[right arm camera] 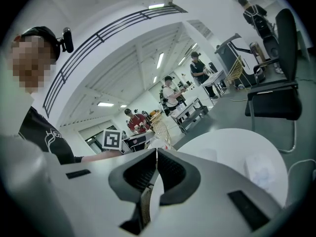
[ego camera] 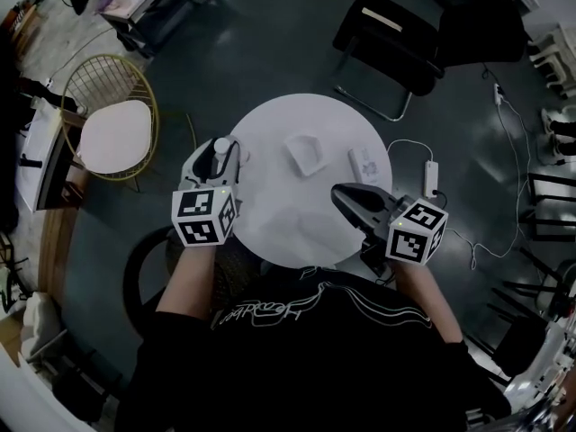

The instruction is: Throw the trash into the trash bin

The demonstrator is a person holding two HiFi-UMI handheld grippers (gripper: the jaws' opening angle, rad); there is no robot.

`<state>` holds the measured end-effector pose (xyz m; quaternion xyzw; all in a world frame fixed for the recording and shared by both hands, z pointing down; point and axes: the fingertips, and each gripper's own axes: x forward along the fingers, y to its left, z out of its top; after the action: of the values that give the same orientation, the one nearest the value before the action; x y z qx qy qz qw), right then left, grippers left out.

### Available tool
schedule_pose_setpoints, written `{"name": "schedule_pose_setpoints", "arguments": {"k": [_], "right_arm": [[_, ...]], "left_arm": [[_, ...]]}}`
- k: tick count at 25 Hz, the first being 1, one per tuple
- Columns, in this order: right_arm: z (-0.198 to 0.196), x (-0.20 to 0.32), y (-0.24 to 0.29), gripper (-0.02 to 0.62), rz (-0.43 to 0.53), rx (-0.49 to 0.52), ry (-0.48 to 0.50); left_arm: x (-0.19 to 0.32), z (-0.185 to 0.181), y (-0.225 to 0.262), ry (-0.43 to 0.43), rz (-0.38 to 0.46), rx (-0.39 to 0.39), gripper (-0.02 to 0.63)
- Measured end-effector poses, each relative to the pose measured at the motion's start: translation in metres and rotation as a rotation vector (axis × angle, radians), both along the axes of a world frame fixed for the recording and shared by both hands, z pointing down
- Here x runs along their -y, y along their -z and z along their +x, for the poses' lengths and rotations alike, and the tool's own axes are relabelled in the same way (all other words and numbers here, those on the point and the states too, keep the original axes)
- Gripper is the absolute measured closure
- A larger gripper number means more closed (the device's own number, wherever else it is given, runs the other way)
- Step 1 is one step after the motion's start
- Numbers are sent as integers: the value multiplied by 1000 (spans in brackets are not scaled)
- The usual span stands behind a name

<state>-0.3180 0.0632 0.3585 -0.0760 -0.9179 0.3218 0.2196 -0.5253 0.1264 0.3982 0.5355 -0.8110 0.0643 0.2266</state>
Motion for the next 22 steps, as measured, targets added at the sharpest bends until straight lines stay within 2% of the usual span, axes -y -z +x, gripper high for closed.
{"name": "schedule_pose_setpoints", "arguments": {"k": [13, 22], "right_arm": [[36, 11, -2, 560, -4, -17, -97], [87, 26, 4, 560, -16, 18, -148]], "left_arm": [[2, -2, 10, 0, 3, 8, 456], [25, 46, 46, -36, 44, 47, 456]]}}
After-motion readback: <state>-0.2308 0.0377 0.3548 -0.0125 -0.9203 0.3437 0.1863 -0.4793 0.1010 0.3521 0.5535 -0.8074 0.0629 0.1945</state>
